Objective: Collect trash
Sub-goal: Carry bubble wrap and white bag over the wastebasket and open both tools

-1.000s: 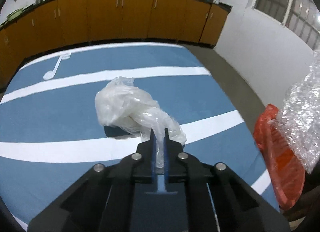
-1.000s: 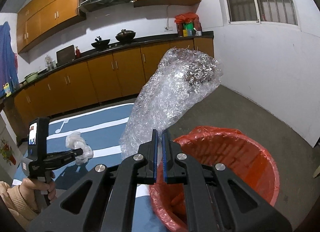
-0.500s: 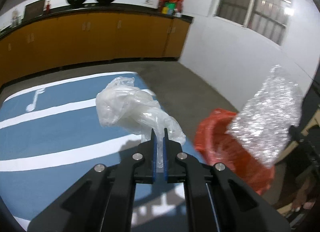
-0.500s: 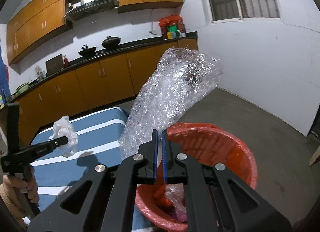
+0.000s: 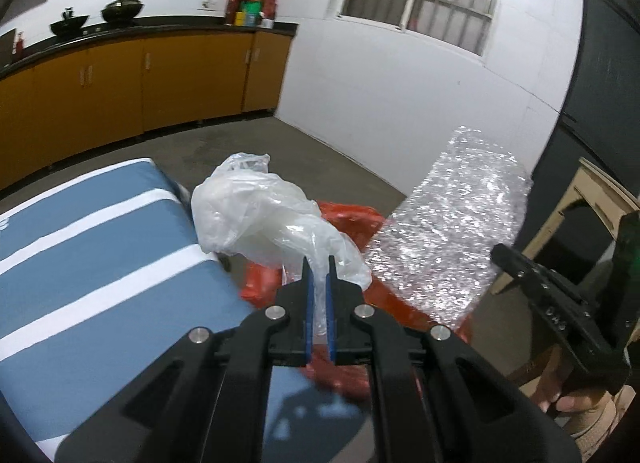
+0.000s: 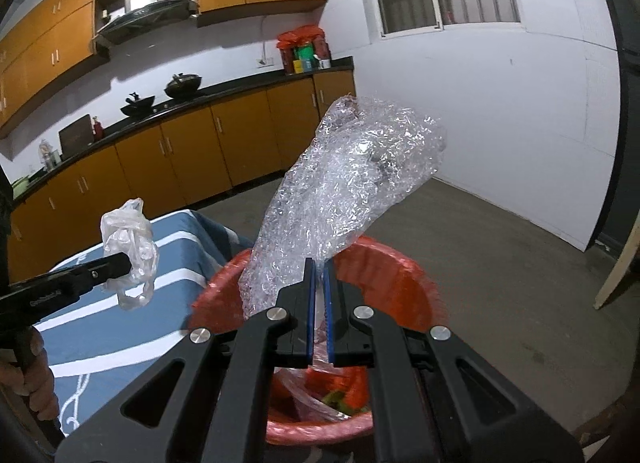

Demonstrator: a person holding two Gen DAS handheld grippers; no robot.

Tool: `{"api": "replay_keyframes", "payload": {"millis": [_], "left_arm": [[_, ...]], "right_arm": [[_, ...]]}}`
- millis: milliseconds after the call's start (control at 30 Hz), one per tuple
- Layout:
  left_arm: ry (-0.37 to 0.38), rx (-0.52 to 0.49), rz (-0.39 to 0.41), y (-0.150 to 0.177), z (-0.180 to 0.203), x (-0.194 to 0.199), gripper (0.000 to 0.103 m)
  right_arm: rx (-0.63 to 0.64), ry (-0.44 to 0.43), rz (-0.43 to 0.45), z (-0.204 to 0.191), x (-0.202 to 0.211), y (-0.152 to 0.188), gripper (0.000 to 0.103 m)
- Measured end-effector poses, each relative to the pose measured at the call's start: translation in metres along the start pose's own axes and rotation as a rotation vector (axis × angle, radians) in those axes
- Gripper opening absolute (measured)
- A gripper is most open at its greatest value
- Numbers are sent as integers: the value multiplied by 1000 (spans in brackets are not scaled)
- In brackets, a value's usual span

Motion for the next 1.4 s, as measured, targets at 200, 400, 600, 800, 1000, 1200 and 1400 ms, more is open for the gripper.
{"api": "replay_keyframes", "payload": {"millis": [200, 400, 600, 800, 1000, 1200, 1400], "left_arm": [[32, -20, -33, 2, 19, -23, 7], [50, -29, -62, 6, 27, -35, 7], [55, -30, -91, 13, 36, -49, 11], [29, -18, -112, 25, 30, -54, 35], [-7, 23, -109, 29, 12, -43, 41], [-104, 38, -8, 24, -7, 5, 63], [-223, 50, 107, 26, -22, 67, 85]], "right_arm": [[-19, 30, -24, 17, -5, 5, 5], [-11, 44, -37, 23, -11, 6, 5], [-6, 35, -52, 22, -18, 6, 5], [-9, 17, -76, 24, -21, 11, 13], [-6, 30, -53, 26, -8, 11, 43], [26, 81, 36, 23, 25, 1, 82], [37, 80, 102, 11, 56, -10, 100]]}}
Point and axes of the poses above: each gripper's, at about its wrist camera, not at the fingertips, and x roughly against the way its jaws point, z to its right, y to its underside, the point moved 8 cm from there along -x, roughly the way its jaws point, and after that the axes turned 1 degree about -x, right-handed, at the moved point
